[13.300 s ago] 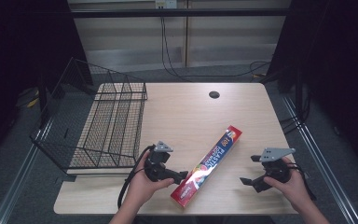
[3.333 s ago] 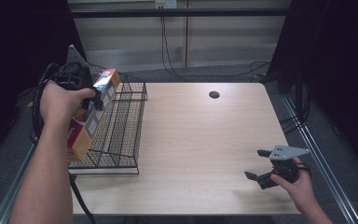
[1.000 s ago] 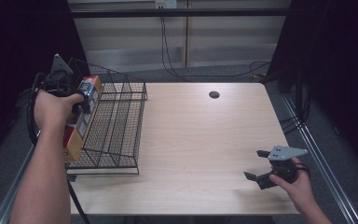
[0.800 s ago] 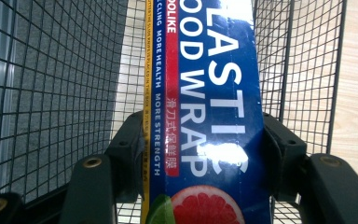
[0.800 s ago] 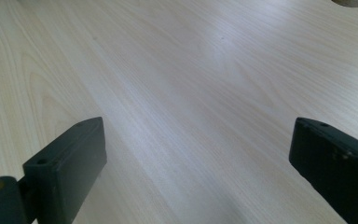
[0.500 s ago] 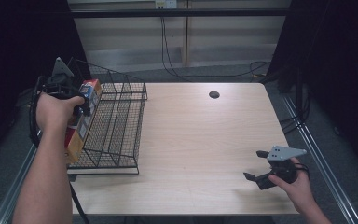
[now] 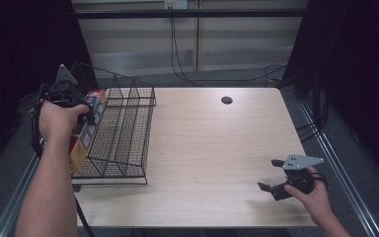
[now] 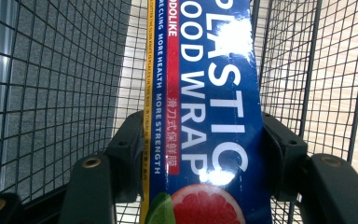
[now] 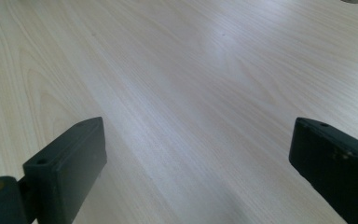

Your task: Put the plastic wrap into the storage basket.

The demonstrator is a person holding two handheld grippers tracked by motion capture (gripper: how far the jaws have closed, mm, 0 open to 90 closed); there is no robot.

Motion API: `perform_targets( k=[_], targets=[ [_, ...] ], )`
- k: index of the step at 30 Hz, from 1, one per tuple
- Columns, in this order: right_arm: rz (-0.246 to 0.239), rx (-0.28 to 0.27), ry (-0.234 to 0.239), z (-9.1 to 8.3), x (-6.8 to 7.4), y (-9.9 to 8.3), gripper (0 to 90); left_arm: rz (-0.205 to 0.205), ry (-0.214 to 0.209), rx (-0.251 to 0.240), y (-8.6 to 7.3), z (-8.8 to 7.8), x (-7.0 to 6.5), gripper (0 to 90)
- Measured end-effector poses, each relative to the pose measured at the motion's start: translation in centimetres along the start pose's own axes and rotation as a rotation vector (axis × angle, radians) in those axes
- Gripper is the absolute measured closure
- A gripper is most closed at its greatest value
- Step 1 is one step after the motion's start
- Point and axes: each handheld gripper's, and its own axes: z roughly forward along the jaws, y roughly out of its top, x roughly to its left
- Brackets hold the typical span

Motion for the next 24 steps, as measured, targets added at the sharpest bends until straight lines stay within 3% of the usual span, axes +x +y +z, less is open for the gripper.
perform_targets(
  k=[11,14,17,20,24],
  targets=[
    [0.001,0.001,0.015,0.5,-0.3,0.2,3.8,0.002,0.006,0.024,0.1,0.4,0.3,41.3],
    [0.000,0.001,0.022,0.6,-0.3,0.2,3.8,-0.026,0.001,-0.001,0.2,0.3,0.4,40.0],
    [0.001,0.005,0.027,0.6,-0.4,0.0,3.8,-0.049,-0.040,-0.042,0.4,-0.8,0.5,38.6],
    [0.002,0.009,0.017,0.6,-0.5,-0.1,3.8,-0.023,-0.028,-0.046,0.6,-1.8,0.0,37.0],
    [0.006,0.004,0.013,0.2,-0.4,-0.2,3.8,-0.017,-0.076,-0.046,0.3,-1.7,-0.9,31.0]
  ],
)
